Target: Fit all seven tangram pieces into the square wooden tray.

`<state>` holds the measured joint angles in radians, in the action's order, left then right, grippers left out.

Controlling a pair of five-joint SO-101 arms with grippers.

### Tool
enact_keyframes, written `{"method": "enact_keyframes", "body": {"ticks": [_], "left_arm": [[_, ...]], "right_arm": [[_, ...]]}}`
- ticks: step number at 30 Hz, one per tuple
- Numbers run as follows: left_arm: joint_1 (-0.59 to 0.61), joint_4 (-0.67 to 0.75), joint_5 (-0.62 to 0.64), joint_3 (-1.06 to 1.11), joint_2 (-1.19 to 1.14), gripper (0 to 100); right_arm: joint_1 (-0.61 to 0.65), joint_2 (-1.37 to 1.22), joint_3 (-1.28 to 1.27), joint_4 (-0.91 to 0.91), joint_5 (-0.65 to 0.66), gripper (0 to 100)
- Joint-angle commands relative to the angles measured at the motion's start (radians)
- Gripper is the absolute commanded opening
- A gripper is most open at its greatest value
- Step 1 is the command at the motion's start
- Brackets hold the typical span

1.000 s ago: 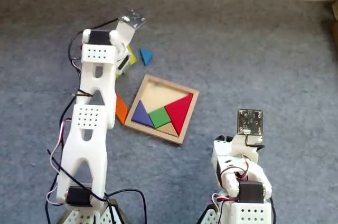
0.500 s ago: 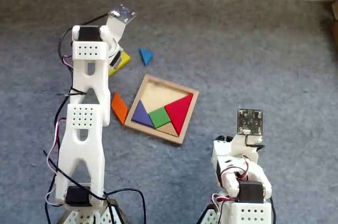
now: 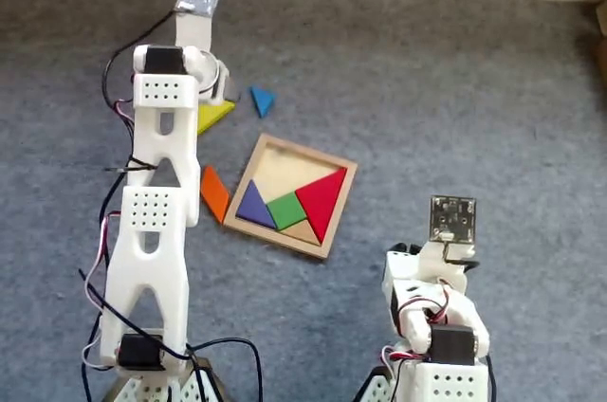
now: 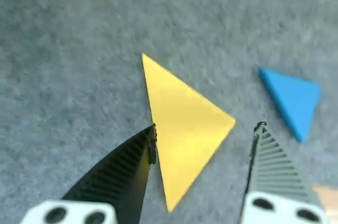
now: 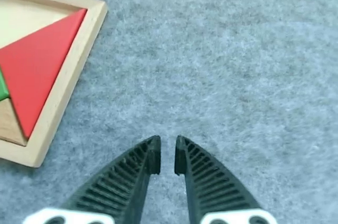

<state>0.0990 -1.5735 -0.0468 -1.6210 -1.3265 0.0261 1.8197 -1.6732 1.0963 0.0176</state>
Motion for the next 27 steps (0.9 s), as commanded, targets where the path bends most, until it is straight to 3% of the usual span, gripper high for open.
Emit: {"method": "enact_keyframes", "body": {"ticks": [1, 5, 14, 22, 27], "left_arm": [[0.030, 0.048, 0.015, -0.005, 0.058, 29], [0.030, 0.071, 0.008, 0.008, 0.004, 29], [0.007, 0.075, -0.161, 0.008, -0.087, 24], [-0.002, 0.069, -0.172, 0.008, -0.110, 24], [-0.041, -0.014, -0.181, -0.001, -0.102, 23]], "right_arm": [[-0.025, 0.015, -0.091, -0.002, 0.011, 6.6], [-0.027, 0.015, -0.091, -0.002, 0.011, 6.6], [-0.027, 0.015, -0.091, -0.002, 0.011, 6.6], [-0.027, 0.015, -0.091, -0.002, 0.011, 6.6], [-0.027, 0.015, -0.091, -0.002, 0.011, 6.6]]}}
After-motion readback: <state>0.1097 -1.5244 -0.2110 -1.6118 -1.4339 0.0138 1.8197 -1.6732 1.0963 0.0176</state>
